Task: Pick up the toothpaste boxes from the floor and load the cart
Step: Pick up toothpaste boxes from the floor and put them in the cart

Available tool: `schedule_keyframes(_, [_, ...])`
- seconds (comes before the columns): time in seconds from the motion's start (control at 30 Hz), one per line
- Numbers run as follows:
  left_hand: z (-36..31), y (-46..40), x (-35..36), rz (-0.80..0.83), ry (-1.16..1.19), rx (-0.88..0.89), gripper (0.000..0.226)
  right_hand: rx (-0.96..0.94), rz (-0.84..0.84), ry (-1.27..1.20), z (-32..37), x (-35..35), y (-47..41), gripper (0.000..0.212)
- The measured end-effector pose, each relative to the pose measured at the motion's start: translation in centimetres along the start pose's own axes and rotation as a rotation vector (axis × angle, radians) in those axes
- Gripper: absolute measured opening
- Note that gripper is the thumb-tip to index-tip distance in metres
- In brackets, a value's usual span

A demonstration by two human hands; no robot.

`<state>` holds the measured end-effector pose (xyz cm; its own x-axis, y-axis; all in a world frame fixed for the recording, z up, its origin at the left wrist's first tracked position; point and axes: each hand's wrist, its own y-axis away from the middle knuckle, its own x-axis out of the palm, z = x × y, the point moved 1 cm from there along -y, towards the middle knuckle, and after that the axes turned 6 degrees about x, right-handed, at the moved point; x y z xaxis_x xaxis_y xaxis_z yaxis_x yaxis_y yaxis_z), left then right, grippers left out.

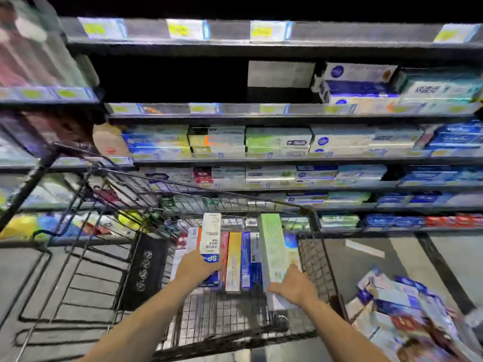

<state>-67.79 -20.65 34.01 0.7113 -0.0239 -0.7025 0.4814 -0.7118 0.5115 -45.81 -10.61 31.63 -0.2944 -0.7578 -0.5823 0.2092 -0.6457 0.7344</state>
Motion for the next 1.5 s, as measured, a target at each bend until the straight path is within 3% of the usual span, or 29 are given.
schedule_keyframes(0.17, [2.5,-4.3,3.2,0.049,0.053,-0.141,0.029,0.094,0.109,0.043,1.6,3.0,-4.6,0.107])
schedule_keyframes(0.47, [3.6,-12.7,10.3,0.11,0.052,-0.171,0.044,0.17,0.178,0.1,3.0,8.1,-14.0,0.079])
schedule_keyframes(0.57, [4.0,-15.1,11.6,0.102,0.088,-0.211,0.05,0.194,0.172,0.082,3.4,9.1,-16.8,0.069])
schedule_keyframes(0.7, [4.5,-17.3,13.2,0.093,-0.046,-0.26,0.059,0.213,0.151,0.079,3.9,10.8,-19.2,0.071])
schedule_keyframes(0.83, [5.3,-18.4,15.0,0.087,-0.09,-0.229,0.077,0.225,0.071,0.046,3.2,12.9,-20.0,0.053])
schedule_keyframes(0.93, [5.7,-18.7,15.9,0.107,-0.134,-0.206,0.084,0.199,0.031,0.075,2.8,14.0,-20.1,0.051])
schedule_keyframes(1.07, [6.2,-18.0,15.8,0.088,-0.215,-0.135,0.075,0.138,-0.027,0.183,2.8,14.2,-20.0,0.069])
schedule_keyframes(1.27, [6.0,-15.7,11.5,0.121,-0.269,0.045,0.055,0.004,-0.073,0.276,3.3,10.2,-16.8,0.067])
schedule_keyframes(1.5, [0.4,-10.5,2.9,0.158,-0.533,0.444,0.083,-0.22,-0.269,0.449,2.7,2.7,-8.6,0.068])
